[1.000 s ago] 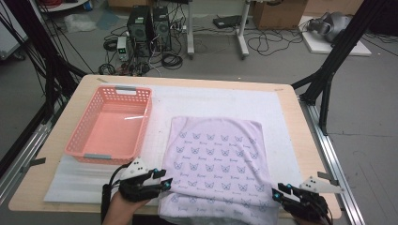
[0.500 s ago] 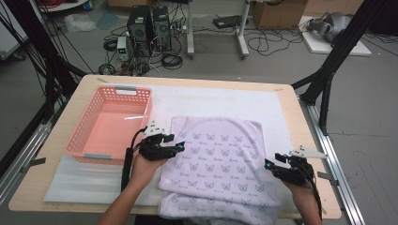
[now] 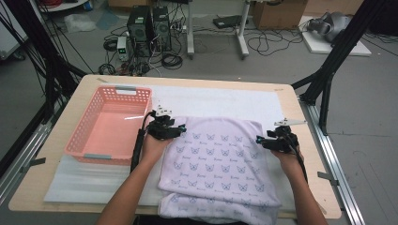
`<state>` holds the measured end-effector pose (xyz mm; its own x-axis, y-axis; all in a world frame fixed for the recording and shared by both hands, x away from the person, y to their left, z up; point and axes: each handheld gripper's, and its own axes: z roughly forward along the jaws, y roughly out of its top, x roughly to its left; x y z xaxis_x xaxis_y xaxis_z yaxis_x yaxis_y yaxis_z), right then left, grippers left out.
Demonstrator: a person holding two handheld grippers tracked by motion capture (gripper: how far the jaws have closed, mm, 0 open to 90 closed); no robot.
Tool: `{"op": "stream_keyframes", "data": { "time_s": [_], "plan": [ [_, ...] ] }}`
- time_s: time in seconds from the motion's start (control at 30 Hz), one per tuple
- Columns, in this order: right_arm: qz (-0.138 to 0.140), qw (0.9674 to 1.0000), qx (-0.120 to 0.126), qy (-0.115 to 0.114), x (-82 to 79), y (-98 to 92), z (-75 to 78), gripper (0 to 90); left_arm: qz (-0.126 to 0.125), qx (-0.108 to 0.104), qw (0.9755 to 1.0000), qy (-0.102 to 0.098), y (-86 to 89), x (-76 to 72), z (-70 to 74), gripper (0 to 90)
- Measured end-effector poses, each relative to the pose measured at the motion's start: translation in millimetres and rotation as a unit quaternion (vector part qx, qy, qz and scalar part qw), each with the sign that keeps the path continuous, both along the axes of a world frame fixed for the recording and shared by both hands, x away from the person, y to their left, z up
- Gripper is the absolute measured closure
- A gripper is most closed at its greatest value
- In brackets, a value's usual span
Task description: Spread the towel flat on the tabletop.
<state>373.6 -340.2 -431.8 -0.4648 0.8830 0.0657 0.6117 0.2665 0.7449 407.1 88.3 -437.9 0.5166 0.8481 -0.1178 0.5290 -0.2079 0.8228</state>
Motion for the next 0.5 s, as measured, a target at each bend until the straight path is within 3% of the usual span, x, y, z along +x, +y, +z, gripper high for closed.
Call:
{"op": "stream_keyframes", "data": {
  "time_s": [0.07, 0.13, 0.23, 0.37, 0.43, 0.5],
  "plan": [
    [-0.005, 1.0, -0.001, 0.002, 9.8, -1.0, -2.3, 40.6, 0.011, 0.007, 0.9999, 0.002, -2.1, 5.8, 0.1, 45.2],
    [-0.014, 0.9999, -0.003, 0.009, 18.1, -1.6, -5.0, 40.5, 0.024, 0.001, 0.9997, 0.001, -4.6, 11.9, -2.9, 45.3],
    [-0.025, 0.9996, 0.0, 0.01, 27.0, -2.2, -8.1, 40.6, 0.044, 0.01, 0.9986, 0.026, -1.6, 18.1, -14.4, 46.1],
    [-0.028, 0.9995, -0.004, 0.016, 34.7, 1.8, -11.8, 42.2, 0.051, 0.023, 0.9982, 0.019, -4.3, 17.6, -13.8, 50.1],
    [-0.027, 0.9994, -0.017, 0.01, 37.5, 5.3, -14.0, 44.2, 0.051, 0.044, 0.9977, 0.012, -6.4, 16.4, -13.8, 55.5],
    [-0.03, 0.9992, -0.027, 0.007, 37.9, 8.6, -13.9, 47.5, 0.055, 0.042, 0.9975, 0.013, -4.7, 17.1, -13.3, 63.6]
  ]
}}
